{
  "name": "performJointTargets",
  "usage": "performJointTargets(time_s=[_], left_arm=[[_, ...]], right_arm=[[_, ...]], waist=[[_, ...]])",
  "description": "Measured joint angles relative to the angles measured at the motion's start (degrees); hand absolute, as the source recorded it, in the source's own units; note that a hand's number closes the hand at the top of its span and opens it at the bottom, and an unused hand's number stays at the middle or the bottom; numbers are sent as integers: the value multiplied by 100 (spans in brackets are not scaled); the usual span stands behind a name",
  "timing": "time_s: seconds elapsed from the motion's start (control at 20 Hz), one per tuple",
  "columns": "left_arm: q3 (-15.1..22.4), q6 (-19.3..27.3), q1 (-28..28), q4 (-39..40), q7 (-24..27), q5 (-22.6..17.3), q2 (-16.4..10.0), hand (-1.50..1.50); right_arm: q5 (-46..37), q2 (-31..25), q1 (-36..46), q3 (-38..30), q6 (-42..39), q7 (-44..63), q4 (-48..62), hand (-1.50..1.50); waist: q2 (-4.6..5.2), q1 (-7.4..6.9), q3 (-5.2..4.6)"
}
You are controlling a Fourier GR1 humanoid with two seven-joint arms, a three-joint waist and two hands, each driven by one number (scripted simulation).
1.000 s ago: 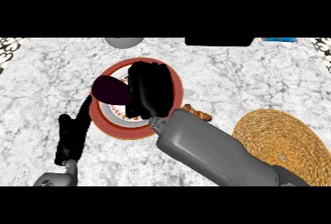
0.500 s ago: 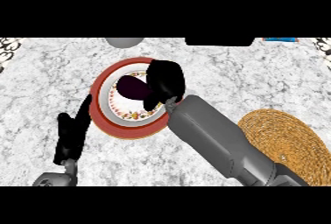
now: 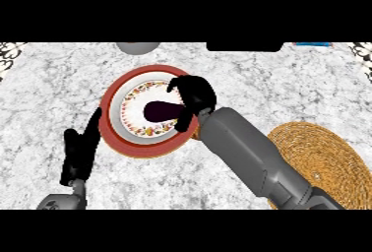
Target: Pick the eggplant from the placemat and place it in the plate
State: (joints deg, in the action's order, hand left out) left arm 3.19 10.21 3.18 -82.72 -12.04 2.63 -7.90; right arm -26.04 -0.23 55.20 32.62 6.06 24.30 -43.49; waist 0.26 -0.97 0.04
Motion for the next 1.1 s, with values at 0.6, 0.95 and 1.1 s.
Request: performJointTargets(time_s=[0.6, 0.95, 1.1], left_arm=[[-38, -44, -92, -183, -95, -8, -39, 0], [-86, -74, -165, -215, -119, 58, -9, 0], [-61, -71, -159, -347, -252, 86, 49, 0]], right_arm=[[1790, 14, -841, -1462, 773, -1948, -1116, -150], [2186, -66, -1429, -1833, 191, -2676, -1331, -150], [2161, -53, -1688, -1860, -8, -2900, -1522, -150]], waist=[[-13, 38, 4], [-22, 66, -2], [-26, 72, -2]])
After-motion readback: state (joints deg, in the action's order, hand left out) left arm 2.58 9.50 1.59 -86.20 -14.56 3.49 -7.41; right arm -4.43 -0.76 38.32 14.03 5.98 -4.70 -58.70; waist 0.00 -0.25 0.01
